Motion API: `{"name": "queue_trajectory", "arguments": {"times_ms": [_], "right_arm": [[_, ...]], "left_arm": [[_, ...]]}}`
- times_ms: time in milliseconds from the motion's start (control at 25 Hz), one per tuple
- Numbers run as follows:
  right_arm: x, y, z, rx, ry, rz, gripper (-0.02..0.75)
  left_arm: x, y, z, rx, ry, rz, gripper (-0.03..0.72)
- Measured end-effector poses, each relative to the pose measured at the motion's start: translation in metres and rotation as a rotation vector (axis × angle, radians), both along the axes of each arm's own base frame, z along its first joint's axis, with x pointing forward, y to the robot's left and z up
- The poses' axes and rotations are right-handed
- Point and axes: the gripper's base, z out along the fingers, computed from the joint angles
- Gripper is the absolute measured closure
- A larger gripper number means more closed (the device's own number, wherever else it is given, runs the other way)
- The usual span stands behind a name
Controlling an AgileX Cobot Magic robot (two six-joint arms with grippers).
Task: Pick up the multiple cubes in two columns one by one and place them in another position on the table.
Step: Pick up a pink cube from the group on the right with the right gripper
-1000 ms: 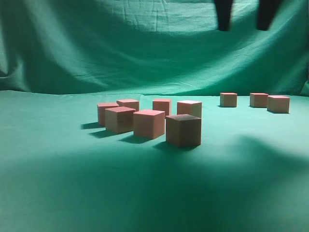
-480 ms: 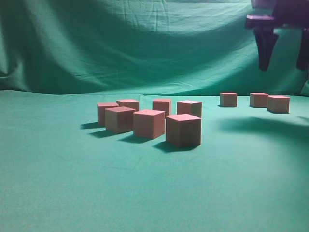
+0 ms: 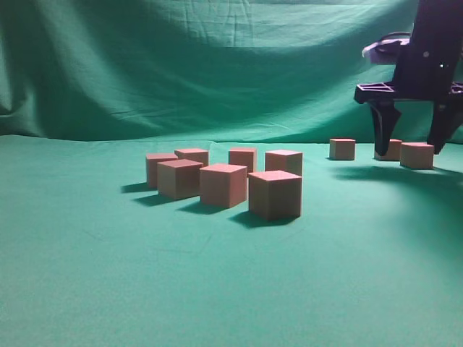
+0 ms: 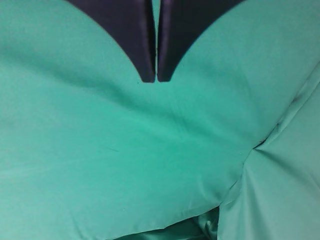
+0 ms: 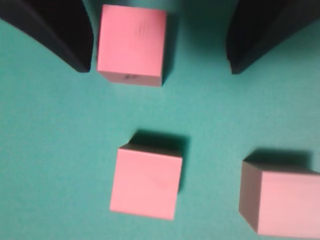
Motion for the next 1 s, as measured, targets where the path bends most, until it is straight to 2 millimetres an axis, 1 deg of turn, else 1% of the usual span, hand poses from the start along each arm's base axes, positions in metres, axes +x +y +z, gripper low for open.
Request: {"name": "queue_trajectory", "arguments": {"times_ms": [40,120,240,280,320,440,520,600,720,800,880,920,960,1000], "right_arm": [[0.001,0.0,-0.002,0.0,0.0,0.0,0.201],[0.001,0.0,-0.004,0.001,-0.002,-0.001,0.303],[0.002,0.0,-0.005,0.002,-0.004,-0.003,0.483],[0.002,0.0,-0.004,0.003,-0.005,-0.005,0.499],[0.002,0.0,-0.004,0.003,-0.005,-0.007,0.489],[0.002,0.0,-0.004,0.003,-0.001,-0.007,0.489],[0.001,0.0,0.0,0.002,0.005,-0.007,0.489],[-0.001,0.0,0.015,0.007,-0.002,-0.012,0.489],[-0.012,0.001,0.05,0.039,-0.015,-0.021,0.489],[-0.026,0.002,0.077,0.069,-0.003,-0.027,0.489],[-0.04,0.004,0.1,0.086,0.012,-0.001,0.489],[-0.049,0.006,0.109,0.083,0.017,0.023,0.489],[-0.058,0.01,0.114,0.077,0.024,0.052,0.489],[-0.068,0.017,0.122,0.074,0.017,0.089,0.489]], "left_arm": [[0.0,0.0,0.0,0.0,0.0,0.0,0.688],[0.0,0.0,0.0,0.0,0.0,0.0,0.688],[0.0,0.0,0.0,0.0,0.0,0.0,0.688],[0.0,0.0,0.0,0.0,0.0,0.0,0.688],[0.0,0.0,0.0,0.0,0.0,0.0,0.688],[0.0,0.0,0.0,0.0,0.0,0.0,0.688],[0.0,0.0,0.0,0.0,0.0,0.0,0.688],[0.0,0.0,0.0,0.0,0.0,0.0,0.688],[0.0,0.0,0.0,0.0,0.0,0.0,0.688],[0.0,0.0,0.0,0.0,0.0,0.0,0.688],[0.0,0.0,0.0,0.0,0.0,0.0,0.688],[0.0,0.0,0.0,0.0,0.0,0.0,0.688],[0.0,0.0,0.0,0.0,0.0,0.0,0.688],[0.0,0.0,0.0,0.0,0.0,0.0,0.688]]}}
